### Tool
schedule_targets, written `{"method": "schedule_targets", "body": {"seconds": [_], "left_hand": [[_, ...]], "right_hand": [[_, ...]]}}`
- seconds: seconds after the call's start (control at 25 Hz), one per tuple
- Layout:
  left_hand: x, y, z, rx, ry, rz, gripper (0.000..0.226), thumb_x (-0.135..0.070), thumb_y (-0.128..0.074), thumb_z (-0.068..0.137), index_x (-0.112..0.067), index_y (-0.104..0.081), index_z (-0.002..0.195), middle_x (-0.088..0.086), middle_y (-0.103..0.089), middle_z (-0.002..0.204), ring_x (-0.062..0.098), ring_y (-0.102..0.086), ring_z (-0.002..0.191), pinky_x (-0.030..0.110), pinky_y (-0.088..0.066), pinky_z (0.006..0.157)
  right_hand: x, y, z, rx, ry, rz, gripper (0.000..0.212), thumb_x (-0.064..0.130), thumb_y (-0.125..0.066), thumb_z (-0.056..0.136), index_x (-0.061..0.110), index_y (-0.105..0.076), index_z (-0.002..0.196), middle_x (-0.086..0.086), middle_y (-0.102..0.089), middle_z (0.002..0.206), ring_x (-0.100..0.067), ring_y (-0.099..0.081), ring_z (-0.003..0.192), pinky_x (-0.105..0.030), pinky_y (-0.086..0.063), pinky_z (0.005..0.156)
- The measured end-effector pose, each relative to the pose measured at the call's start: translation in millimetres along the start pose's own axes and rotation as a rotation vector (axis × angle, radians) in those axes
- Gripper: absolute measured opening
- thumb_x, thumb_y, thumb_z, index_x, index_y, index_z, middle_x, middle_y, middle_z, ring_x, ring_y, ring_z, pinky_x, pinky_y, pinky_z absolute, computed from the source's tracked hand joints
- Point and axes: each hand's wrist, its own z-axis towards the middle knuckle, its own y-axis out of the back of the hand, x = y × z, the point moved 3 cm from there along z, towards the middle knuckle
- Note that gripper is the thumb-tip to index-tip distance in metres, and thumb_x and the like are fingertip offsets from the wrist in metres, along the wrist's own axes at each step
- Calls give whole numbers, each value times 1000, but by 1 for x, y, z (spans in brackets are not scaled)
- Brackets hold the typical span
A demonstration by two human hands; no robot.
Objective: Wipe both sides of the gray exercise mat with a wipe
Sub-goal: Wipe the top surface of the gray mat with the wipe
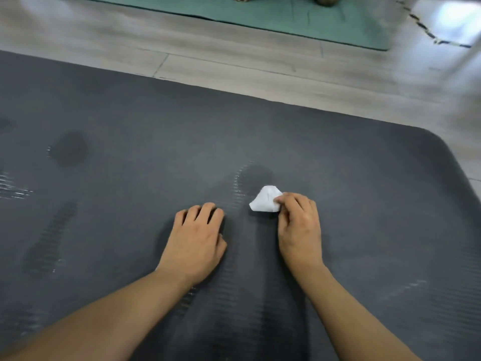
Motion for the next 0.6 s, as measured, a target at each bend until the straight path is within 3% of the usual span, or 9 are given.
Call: {"method": "schedule_targets", "body": {"seconds": [0.12,0.24,0.36,0.6], "left_hand": [[24,-4,28,2,5,-28,41,-35,-39,86,-21,-58,119,3,-57,130,29,-55,117,43,-40,100],[41,-12,66,20,-9,-50,51,-35,-36,90,-19,-55,135,7,-52,144,32,-49,132,50,-37,112],[56,-20,118,36,-58,-56,59,-38,-31,94,-20,-47,147,9,-43,154,33,-40,143,52,-28,120],[78,-32,180,80,-3,-83,66,-47,-24,98,-24,-27,160,5,-24,167,28,-20,155,50,-11,126]], "right_hand": [[-17,-14,29,-33,-113,-64,23,3,-54,92,15,-63,108,3,-58,118,-20,-48,106,-34,-46,90],[-26,-28,24,8,-199,-128,29,11,-50,97,22,-60,122,5,-51,134,-16,-44,121,-26,-40,100],[-28,-29,25,-15,-252,-135,31,11,-51,97,24,-61,124,8,-52,136,-11,-44,124,-19,-36,102],[-27,-30,34,20,-232,-184,37,-4,-56,90,14,-64,122,0,-56,132,-19,-50,119,-28,-40,104]]}}
